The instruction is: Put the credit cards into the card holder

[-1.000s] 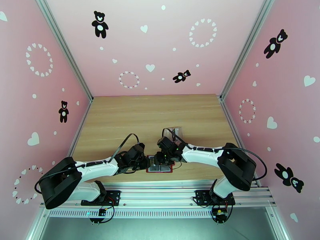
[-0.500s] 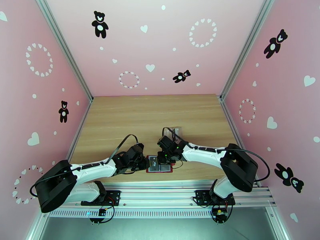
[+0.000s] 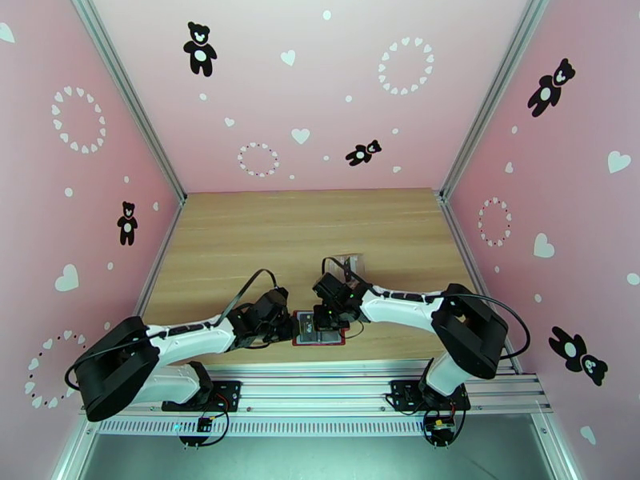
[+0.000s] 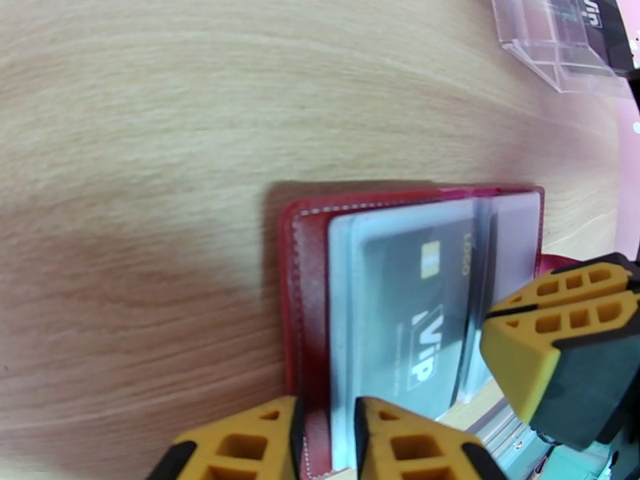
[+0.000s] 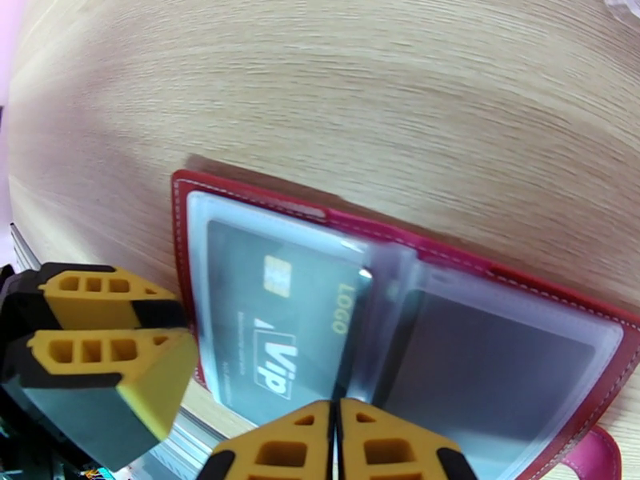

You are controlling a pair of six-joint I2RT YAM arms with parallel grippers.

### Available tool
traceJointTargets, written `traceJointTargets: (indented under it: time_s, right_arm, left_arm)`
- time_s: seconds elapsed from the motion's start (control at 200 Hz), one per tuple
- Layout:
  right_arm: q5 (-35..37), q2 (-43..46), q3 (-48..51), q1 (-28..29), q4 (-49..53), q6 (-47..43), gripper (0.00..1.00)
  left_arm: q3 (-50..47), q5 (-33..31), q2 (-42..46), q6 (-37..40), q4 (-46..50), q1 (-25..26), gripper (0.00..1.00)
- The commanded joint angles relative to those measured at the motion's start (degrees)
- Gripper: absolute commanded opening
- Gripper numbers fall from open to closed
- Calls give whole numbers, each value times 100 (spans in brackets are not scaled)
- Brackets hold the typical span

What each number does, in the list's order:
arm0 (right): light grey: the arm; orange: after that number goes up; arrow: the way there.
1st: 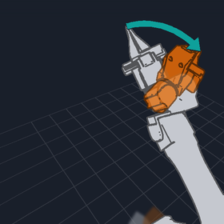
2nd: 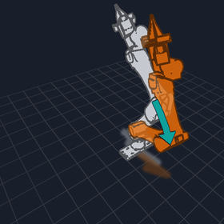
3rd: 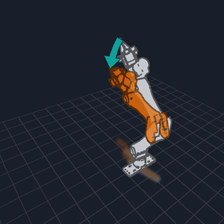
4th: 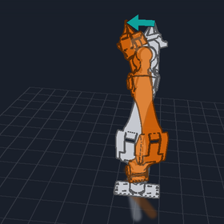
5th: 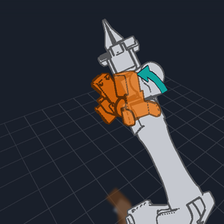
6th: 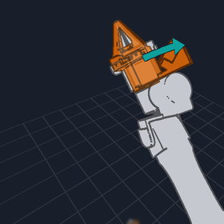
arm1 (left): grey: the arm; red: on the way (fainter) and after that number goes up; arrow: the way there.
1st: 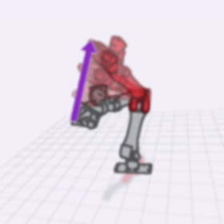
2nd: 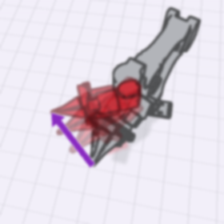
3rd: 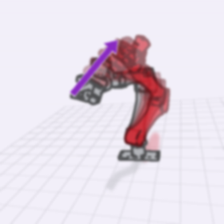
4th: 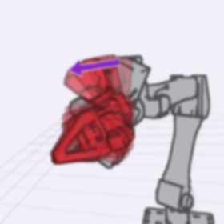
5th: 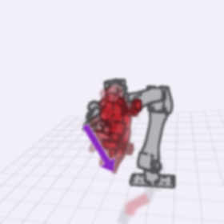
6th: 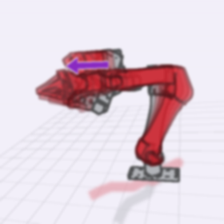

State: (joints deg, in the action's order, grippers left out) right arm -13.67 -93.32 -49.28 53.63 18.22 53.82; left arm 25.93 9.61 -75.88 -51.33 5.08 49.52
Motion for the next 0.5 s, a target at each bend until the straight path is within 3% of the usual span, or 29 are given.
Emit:
traceJointTargets:
  time_s: [0.0,0.495]
  right_arm:
    - [-42,-140,-152,46,-51,-1,9]
    - [313,-530,-153,48,199,-100,7]
  left_arm:
    - [-52,-34,6,-29,-19,41,24]
    - [-72,-82,329,-42,91,40,28]
